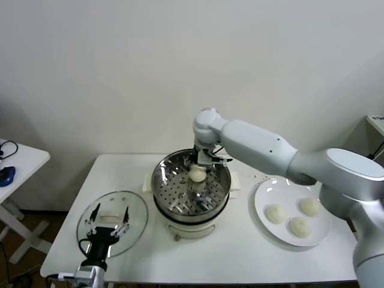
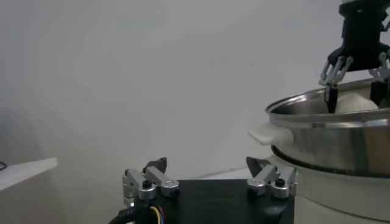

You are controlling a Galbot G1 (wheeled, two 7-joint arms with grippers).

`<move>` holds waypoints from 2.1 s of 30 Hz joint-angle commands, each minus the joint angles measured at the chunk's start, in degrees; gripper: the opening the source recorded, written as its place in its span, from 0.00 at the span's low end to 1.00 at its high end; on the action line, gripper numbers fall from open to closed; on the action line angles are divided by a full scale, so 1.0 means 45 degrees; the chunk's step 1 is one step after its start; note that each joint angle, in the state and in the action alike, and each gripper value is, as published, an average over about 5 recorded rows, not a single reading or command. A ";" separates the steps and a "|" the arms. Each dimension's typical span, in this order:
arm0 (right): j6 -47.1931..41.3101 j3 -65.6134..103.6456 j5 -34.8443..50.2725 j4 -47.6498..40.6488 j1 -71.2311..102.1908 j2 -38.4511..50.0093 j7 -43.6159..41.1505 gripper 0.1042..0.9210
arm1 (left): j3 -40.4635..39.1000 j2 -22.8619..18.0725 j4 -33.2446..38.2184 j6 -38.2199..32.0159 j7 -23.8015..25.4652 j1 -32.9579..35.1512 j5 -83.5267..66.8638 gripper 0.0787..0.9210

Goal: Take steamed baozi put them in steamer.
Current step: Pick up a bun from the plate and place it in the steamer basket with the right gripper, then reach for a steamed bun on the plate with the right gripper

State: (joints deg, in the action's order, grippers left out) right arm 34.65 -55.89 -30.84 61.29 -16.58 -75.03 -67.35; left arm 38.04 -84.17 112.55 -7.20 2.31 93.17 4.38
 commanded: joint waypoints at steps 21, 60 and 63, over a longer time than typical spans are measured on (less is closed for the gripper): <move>0.0399 0.0437 -0.0489 -0.0258 0.0268 -0.0179 0.0006 0.88 | 0.0026 -0.0031 0.0014 0.0003 0.0004 0.0032 0.0023 0.88; -0.8005 -0.0983 0.9264 0.1540 -0.0354 0.9092 -0.1174 0.88 | 0.0081 0.0227 0.0702 0.0115 0.0234 0.0364 -0.0997 0.88; -0.8003 -0.0261 0.8897 0.1445 0.0819 0.9173 -0.1103 0.88 | 0.0052 0.0307 0.0626 -0.0092 0.0419 0.0344 -0.1087 0.88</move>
State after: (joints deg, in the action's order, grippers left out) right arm 1.40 -62.39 11.62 67.29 -22.50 -38.89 -72.28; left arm 38.29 -83.00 115.36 -6.93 3.64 94.70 -0.01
